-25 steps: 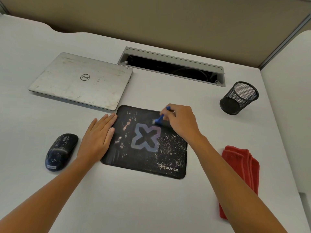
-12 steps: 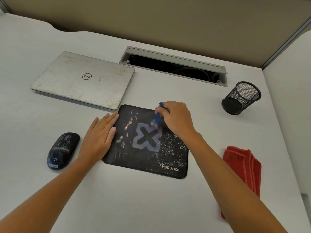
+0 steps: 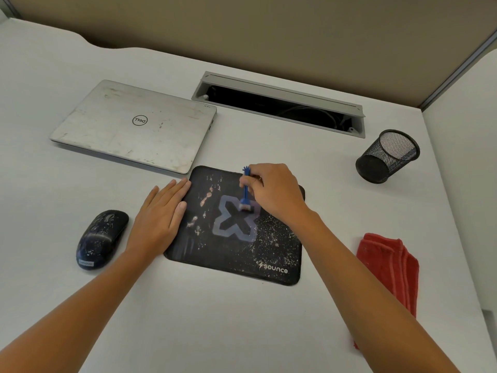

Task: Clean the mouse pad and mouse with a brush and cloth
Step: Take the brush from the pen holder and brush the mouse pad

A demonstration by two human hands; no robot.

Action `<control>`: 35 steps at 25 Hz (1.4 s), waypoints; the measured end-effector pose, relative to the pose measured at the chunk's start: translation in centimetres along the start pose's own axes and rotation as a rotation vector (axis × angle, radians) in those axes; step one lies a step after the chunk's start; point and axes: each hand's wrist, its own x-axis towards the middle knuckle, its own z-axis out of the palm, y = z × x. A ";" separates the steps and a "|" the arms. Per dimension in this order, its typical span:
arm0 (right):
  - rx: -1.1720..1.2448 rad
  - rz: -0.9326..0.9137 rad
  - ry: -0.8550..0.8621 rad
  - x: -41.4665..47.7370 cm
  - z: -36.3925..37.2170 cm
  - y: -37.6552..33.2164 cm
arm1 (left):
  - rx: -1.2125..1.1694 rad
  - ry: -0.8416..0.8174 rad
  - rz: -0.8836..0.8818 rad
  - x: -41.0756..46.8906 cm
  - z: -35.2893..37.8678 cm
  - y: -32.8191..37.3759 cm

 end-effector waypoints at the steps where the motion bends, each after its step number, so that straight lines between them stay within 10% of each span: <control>1: -0.021 -0.020 0.035 0.0 0.1 -0.1 | 0.001 0.000 0.001 0.0 0.0 0.0; 35: -0.087 0.129 0.176 -6.1 -2.4 4.1 | 0.007 0.013 0.005 -0.1 0.0 0.0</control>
